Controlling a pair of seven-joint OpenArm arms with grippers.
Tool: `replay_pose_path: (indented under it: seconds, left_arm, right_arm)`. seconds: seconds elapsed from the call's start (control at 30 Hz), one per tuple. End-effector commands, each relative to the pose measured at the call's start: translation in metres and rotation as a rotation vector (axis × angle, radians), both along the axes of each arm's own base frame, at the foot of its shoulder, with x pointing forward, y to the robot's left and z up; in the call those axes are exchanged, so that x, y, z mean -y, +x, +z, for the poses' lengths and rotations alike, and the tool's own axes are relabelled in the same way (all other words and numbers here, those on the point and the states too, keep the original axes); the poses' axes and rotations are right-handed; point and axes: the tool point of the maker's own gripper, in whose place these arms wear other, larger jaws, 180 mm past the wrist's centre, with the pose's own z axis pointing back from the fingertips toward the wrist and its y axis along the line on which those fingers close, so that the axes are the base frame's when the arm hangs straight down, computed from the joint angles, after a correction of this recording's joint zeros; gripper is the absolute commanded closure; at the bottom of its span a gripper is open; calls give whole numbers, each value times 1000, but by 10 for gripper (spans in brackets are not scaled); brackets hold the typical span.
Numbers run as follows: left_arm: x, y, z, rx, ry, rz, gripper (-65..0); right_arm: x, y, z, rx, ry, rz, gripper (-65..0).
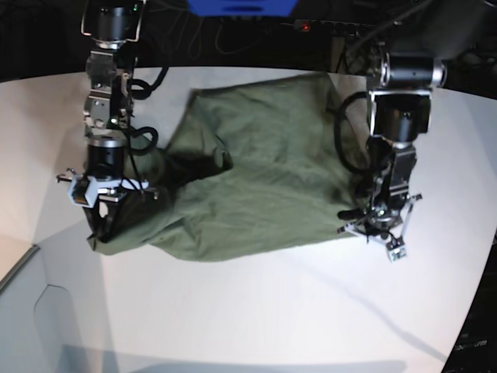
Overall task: Layout the t-shirt on the table in an organized manner, then fold the t-shirt properly
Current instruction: 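Pull the held fabric with the left gripper away from the right gripper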
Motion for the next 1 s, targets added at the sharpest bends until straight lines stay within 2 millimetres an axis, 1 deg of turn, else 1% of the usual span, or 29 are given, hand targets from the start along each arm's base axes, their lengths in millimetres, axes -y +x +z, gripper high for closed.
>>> replay_pose_path:
  seconds: [0.0, 0.03, 0.1, 0.13, 0.2, 0.27, 0.33, 0.4, 0.47, 0.5, 0.57, 0.67, 0.7, 0.73, 0.8, 0.83, 0.87, 0.9, 0.97]
  left_arm:
    - [-7, 16, 10, 12, -3, 15, -2]
    - [-11, 29, 18, 42, 13, 21, -2]
    - [-15, 55, 40, 107, 36, 29, -2]
    - [-16, 65, 49, 127, 40, 31, -2]
    - [-17, 87, 74, 178, 43, 35, -2]
    - [-16, 103, 95, 222, 40, 35, -4]
    - [-16, 112, 109, 246, 31, 41, -5]
    - [-13, 114, 109, 230, 17, 40, -17]
    - [-13, 113, 108, 216, 10, 39, -69]
    - [-12, 112, 107, 213, 11, 37, -111]
    - [-12, 111, 104, 208, 14, 35, -215]
    - [-13, 102, 93, 190, 14, 37, -339]
    - [-13, 103, 95, 196, 12, 34, -372]
    - [-13, 106, 101, 217, 14, 34, -394]
    - [-13, 101, 100, 231, 18, 31, -396]
    - [-12, 98, 102, 235, 13, 27, -390]
    - [-10, 98, 108, 245, 4, 20, -385]
    - [-6, 92, 108, 235, -10, 12, -379]
    - [14, 81, 108, 232, -49, -17, -370]
  right_arm:
    - [2, 5, 18, 64, -8, 0, 0]
    - [2, 4, 17, 63, -8, 0, 0]
    - [2, 3, 16, 58, -8, 0, 0]
    - [2, 2, 15, 57, -8, 0, 0]
    - [2, 1, 14, 54, -8, 0, 0]
    - [2, -1, 12, 48, -8, 0, 0]
    - [2, -3, 10, 43, -8, 0, 0]
    - [2, -3, 10, 41, -8, 0, 0]
    - [2, -3, 10, 41, -8, 0, 0]
    - [2, -4, 9, 40, -8, 0, 0]
    - [2, -7, 6, 31, -8, 0, 0]
    - [2, -7, 5, 29, -8, 0, 0]
    - [2, -8, 5, 28, -8, 0, 0]
    - [2, -8, 5, 28, -8, 0, 0]
    - [2, -8, 4, 26, -8, 0, 0]
    - [2, -8, 4, 25, -8, 0, 0]
    - [2, -8, 4, 25, -8, 0, 0]
    - [2, -8, 4, 25, -8, 0, 0]
    - [2, -11, 1, 17, -8, 0, 0]
